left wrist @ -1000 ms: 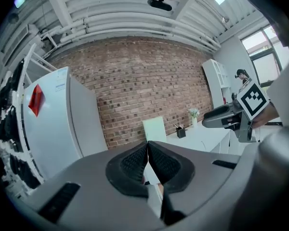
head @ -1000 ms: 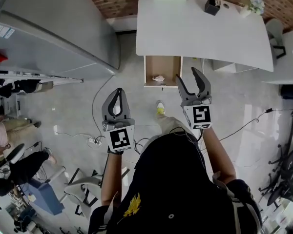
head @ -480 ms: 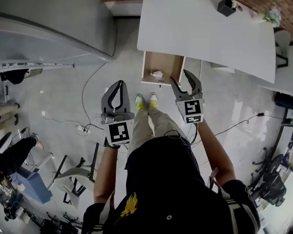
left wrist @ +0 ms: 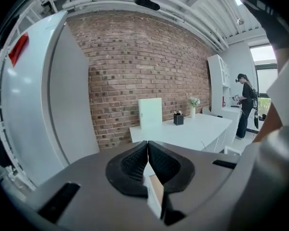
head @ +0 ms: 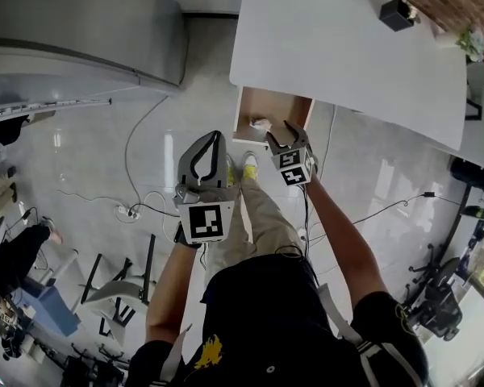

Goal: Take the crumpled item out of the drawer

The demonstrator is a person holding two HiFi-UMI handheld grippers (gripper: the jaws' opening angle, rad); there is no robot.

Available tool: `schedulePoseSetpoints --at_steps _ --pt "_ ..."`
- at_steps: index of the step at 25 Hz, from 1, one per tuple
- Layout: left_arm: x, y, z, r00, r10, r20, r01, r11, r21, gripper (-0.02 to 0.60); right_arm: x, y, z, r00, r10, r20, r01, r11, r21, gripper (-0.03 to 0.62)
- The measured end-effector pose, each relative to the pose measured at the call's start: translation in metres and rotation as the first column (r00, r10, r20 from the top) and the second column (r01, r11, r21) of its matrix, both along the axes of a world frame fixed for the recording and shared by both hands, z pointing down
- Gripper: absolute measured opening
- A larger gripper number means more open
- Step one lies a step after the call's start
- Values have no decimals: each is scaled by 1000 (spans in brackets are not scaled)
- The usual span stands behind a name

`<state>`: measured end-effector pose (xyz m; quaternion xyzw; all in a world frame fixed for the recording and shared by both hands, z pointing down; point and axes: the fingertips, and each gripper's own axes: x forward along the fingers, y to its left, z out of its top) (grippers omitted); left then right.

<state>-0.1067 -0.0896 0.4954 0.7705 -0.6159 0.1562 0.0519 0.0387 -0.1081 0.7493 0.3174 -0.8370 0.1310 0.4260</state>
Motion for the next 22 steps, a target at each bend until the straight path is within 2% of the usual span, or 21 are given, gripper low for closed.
schedulePoseSetpoints --at_steps 3,6,10,12,13,15,16,19,22 --pt "1 -9 15 999 33 12 -33 999 4 18 -2 4 71 999 -6 -43 2 996 -85 259" --pt "3 -9 28 997 70 33 -69 997 -22 18 8 13 141 990 -34 -137 8 983 -183 259" --pt "-1 -2 51 998 59 20 -58 996 -63 18 11 20 199 982 -48 -183 -5 960 -279 259" --pt "-4 -2 65 999 27 -28 -29 997 -77 20 11 20 217 980 -53 -191 -4 958 -288 259" --pt "-4 -3 69 996 -10 -86 3 997 -81 18 12 20 225 978 -60 -198 0 957 -290 259" --pt "-5 -5 73 973 -95 -210 78 993 -87 18 15 20 240 974 -70 -213 3 954 -301 259" --pt "-4 -4 75 967 -110 -230 91 992 -92 18 15 20 247 974 -66 -217 -3 953 -304 259" --pt "-3 -1 84 970 -107 -219 86 991 -105 18 14 14 259 975 -22 -223 -46 955 -293 245" --pt "-4 1 87 970 -111 -215 90 990 -105 18 10 15 264 971 -10 -238 -65 949 -309 165"
